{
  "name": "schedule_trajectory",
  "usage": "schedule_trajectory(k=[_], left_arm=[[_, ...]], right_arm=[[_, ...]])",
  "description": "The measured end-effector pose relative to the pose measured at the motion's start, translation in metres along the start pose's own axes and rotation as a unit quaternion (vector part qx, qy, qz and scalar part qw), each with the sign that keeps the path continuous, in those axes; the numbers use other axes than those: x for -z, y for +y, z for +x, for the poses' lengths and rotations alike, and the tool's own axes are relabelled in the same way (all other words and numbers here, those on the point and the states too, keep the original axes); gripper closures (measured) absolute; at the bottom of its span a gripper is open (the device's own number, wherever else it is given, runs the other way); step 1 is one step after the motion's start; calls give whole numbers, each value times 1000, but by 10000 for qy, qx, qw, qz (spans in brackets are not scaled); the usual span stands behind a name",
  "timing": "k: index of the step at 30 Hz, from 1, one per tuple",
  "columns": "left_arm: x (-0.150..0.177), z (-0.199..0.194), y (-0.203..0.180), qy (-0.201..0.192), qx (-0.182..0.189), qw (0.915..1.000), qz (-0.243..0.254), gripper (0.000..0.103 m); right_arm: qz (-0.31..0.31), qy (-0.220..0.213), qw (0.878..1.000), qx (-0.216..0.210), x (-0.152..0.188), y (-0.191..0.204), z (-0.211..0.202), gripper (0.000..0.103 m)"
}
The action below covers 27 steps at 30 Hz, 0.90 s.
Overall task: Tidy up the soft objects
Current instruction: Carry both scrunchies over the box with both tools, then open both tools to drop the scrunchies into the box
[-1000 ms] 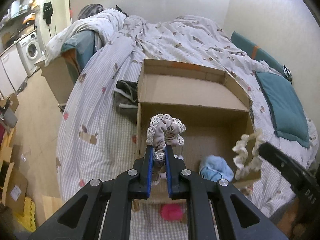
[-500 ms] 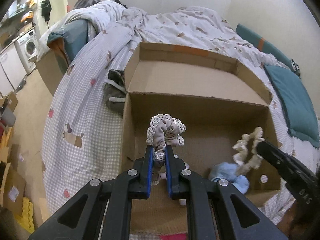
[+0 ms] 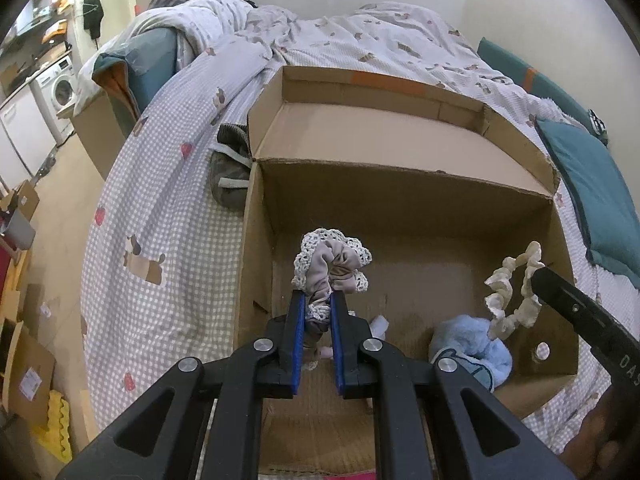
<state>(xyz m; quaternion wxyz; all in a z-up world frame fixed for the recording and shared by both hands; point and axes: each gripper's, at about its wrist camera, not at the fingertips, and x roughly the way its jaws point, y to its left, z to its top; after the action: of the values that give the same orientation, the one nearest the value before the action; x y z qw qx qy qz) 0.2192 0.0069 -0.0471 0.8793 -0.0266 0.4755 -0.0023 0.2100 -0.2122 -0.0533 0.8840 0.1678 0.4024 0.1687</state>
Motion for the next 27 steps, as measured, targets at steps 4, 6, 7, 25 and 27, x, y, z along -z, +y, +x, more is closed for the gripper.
schedule_trajectory(k=[4, 6, 7, 25, 27], left_arm=[[1, 1, -2, 16, 3, 10000, 73, 92], [1, 1, -3, 0, -15, 9999, 100, 92], [1, 2, -3, 1, -23, 9999, 101, 92], [2, 1, -4, -41, -23, 9999, 166, 59], [1, -3, -3, -149, -50, 9998, 141, 43]], right_arm=[[35, 47, 10000, -36, 1, 0, 0, 90], [1, 42, 10000, -39, 0, 1, 0, 90], [-13, 35, 10000, -39, 1, 2, 0, 90], [269, -51, 9996, -15, 0, -7, -2, 77], [332, -82, 9994, -16, 0, -9, -3, 69]])
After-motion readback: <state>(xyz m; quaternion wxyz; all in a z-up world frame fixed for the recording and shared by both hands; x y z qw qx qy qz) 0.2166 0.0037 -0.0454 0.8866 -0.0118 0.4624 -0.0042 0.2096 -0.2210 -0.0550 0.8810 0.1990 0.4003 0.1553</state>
